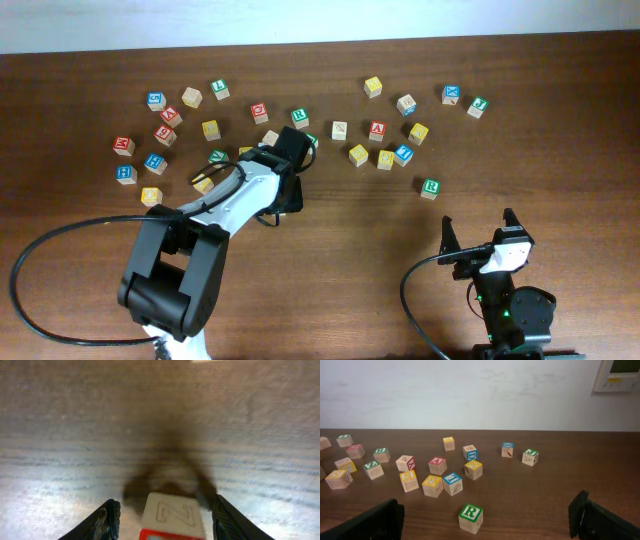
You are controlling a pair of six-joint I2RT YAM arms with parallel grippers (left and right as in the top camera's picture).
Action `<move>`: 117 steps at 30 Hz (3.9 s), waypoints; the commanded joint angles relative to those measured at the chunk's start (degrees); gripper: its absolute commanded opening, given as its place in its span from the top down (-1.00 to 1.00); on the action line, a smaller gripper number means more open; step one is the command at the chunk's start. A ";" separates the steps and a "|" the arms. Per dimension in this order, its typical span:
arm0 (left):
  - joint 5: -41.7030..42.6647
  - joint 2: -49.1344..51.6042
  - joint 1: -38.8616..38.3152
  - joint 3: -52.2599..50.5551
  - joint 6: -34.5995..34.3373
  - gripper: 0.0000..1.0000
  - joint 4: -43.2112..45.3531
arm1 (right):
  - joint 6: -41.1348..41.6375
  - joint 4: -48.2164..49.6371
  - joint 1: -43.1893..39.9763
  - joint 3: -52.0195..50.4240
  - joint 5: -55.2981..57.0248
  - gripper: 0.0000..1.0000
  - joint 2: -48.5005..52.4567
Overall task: Spell out ICRA
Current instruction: 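Grasp the red I block with the left gripper and carry it toward center, then lower the red I block onto the open table center and release, then move the left gripper back over the block cluster toward the yellow C block, then lower the left gripper and grasp the yellow-bordered C block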
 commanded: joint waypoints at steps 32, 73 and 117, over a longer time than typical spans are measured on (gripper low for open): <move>4.70 -7.87 25.11 25.35 7.80 -0.99 -36.17 | 0.24 -0.28 -0.42 -0.31 -0.35 -0.97 -0.33; 14.12 5.68 20.96 24.92 11.89 -0.67 -14.29 | 0.24 -0.28 -0.42 -0.31 -0.35 -0.96 -0.11; 5.42 15.63 15.47 24.87 11.26 -0.01 -5.46 | 0.24 -0.26 -0.42 -0.31 -0.35 -0.97 -0.11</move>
